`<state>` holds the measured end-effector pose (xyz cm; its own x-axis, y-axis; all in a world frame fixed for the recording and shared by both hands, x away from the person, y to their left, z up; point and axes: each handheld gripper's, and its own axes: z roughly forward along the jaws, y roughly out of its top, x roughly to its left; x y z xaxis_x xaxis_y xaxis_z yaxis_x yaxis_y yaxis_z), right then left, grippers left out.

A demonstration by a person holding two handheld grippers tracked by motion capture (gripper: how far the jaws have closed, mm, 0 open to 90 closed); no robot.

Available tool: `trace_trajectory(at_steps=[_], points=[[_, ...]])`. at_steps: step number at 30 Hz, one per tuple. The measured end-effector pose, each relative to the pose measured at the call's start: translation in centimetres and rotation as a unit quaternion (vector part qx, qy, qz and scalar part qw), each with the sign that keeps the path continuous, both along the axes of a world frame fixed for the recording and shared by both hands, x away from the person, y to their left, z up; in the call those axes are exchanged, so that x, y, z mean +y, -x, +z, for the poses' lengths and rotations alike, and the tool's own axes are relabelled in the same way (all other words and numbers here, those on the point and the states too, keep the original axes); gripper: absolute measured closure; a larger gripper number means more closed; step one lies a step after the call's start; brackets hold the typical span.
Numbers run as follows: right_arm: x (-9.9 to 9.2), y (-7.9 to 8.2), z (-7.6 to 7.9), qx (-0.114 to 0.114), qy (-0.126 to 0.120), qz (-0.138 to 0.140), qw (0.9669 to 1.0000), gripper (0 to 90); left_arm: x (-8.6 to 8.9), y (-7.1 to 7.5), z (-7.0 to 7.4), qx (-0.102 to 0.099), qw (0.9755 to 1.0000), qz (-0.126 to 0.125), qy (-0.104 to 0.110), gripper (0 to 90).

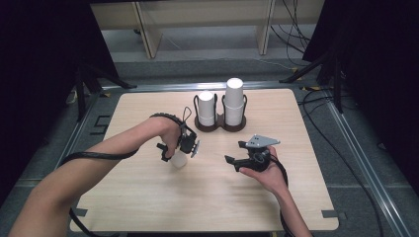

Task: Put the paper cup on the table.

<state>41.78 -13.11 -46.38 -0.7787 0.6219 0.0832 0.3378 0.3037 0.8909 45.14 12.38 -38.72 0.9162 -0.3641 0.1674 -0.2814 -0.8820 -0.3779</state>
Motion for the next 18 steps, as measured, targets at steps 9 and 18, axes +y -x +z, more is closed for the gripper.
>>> trace_trajectory(at_steps=[9,18], points=[[0.01,-0.01,-0.04,0.002,0.000,-0.001,1.0000,19.4,-0.12,0.11,-0.22,-0.003,0.9999,0.001,0.010,26.4],[0.06,0.05,-0.05,0.005,-0.001,-0.004,1.0000,19.4,-0.32,0.27,-0.30,0.000,0.9999,0.002,0.012,24.8]])
